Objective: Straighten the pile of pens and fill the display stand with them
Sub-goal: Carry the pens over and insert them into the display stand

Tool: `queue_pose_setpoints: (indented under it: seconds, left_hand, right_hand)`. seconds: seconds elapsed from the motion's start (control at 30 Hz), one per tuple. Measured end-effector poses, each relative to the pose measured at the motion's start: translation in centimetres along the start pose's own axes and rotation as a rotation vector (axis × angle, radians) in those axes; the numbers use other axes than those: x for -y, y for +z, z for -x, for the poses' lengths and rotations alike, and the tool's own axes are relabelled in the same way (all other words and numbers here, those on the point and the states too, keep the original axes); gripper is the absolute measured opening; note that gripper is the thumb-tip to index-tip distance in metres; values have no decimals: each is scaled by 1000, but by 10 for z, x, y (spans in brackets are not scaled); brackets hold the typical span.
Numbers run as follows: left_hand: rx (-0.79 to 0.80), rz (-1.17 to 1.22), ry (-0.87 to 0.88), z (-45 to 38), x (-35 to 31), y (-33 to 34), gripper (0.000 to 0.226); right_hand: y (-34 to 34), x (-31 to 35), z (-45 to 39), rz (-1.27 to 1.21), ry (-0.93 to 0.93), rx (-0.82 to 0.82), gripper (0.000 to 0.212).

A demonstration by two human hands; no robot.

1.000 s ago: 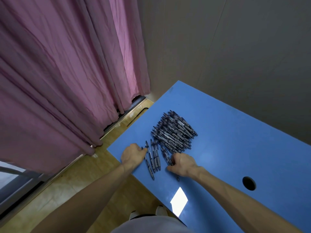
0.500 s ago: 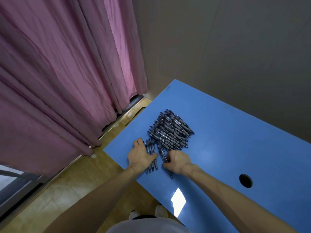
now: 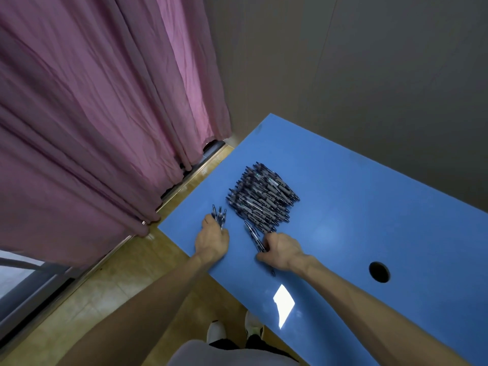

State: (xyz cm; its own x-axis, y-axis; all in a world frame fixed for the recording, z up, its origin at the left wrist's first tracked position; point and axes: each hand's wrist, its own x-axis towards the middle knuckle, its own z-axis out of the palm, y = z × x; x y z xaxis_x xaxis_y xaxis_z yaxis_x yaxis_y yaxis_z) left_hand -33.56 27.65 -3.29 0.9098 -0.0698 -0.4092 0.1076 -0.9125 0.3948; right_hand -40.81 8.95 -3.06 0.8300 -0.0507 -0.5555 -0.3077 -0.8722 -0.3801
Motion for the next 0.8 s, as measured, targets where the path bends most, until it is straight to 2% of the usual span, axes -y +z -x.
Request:
queue_pose_setpoints:
  seconds: [0.13,0.27,0.43,0.6,0.8]
  left_hand:
    - [27,158,-32,-1,9,-15,24]
    - [30,244,104,4,12,-31,27]
    - [43,382,298,25,3,-53,37]
    - [180,497,523,66,-36,-73,34]
    - [247,533,735,147,-108,-88,34]
  right_hand:
    - [5,-3,13,-73,-23,7,35]
    - [9,4,34,-220,-54,-29,26]
    - [14,21,70,-565,-62,-125,23]
    - [8,27,136,-878,-54,-274,24]
    - [-17,-13,247,-911,18,-489,20]
